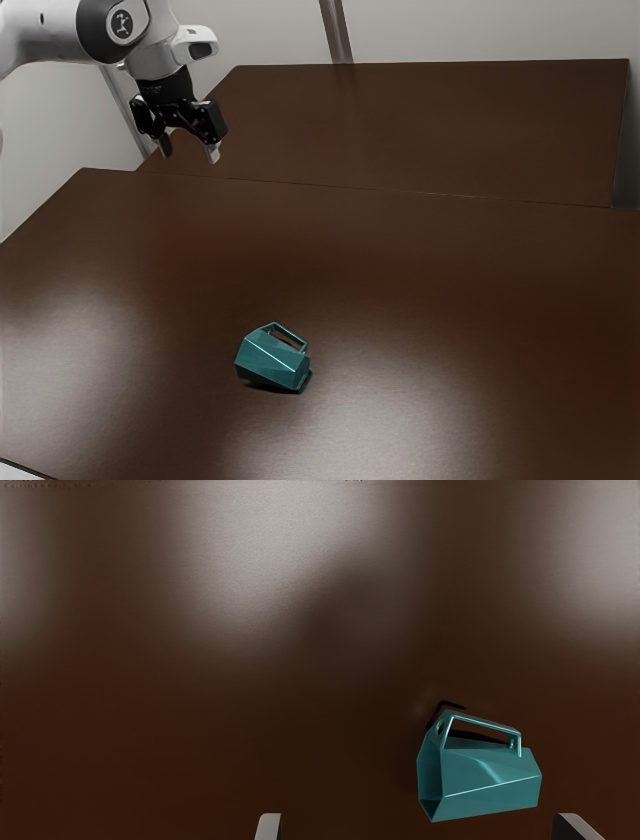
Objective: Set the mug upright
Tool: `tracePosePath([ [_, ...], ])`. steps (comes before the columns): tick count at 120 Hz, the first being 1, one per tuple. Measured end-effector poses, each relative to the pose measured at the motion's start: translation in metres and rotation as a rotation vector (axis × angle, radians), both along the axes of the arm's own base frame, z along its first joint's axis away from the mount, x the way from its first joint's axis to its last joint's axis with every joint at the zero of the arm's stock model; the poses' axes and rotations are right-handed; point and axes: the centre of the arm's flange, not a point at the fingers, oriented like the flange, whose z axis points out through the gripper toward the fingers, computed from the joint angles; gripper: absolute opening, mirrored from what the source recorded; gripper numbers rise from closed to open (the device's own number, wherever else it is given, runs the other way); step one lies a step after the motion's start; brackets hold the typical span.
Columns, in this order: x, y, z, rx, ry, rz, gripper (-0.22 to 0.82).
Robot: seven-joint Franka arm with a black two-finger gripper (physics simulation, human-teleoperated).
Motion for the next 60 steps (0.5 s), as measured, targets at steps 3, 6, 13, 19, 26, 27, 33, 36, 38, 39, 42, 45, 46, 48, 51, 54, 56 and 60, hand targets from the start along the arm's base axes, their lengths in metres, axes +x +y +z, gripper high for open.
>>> tracePosePath([
  [3,0.000,0.000,0.000,0.000,0.000,-0.002,0.59],
  [6,0.000,-0.001,0.000,0.000,0.000,-0.003,0.59],
  [13,-0.002,-0.001,0.001,0.000,-0.001,-0.006,0.59],
  [19,-0.004,-0.002,0.002,0.001,-0.002,-0.007,0.59],
  [26,-0.010,-0.002,-0.001,-0.003,0.002,-0.008,0.59],
  [27,-0.011,-0.002,-0.002,-0.004,0.004,-0.008,0.59],
  [33,-0.018,-0.003,-0.009,-0.012,0.010,-0.008,0.59],
  [36,-0.021,-0.003,-0.013,-0.019,0.011,-0.008,0.59],
  [38,-0.022,-0.003,-0.015,-0.024,0.011,-0.008,0.59],
  [39,-0.023,-0.003,-0.016,-0.026,0.010,-0.009,0.59],
  [42,-0.023,-0.003,-0.020,-0.035,0.008,-0.010,0.59],
  [45,-0.023,-0.004,-0.024,-0.047,0.007,-0.011,0.59],
  [46,-0.023,-0.003,-0.026,-0.053,0.008,-0.012,0.59],
  [48,-0.023,-0.003,-0.030,-0.063,0.007,-0.012,0.59],
  [51,-0.022,-0.002,-0.037,-0.080,0.006,-0.012,0.59],
  [54,-0.022,0.000,-0.043,-0.096,0.005,-0.010,0.59],
  [56,-0.021,0.001,-0.048,-0.109,0.004,-0.008,0.59],
  [60,-0.021,0.005,-0.058,-0.135,0.003,-0.003,0.59],
])
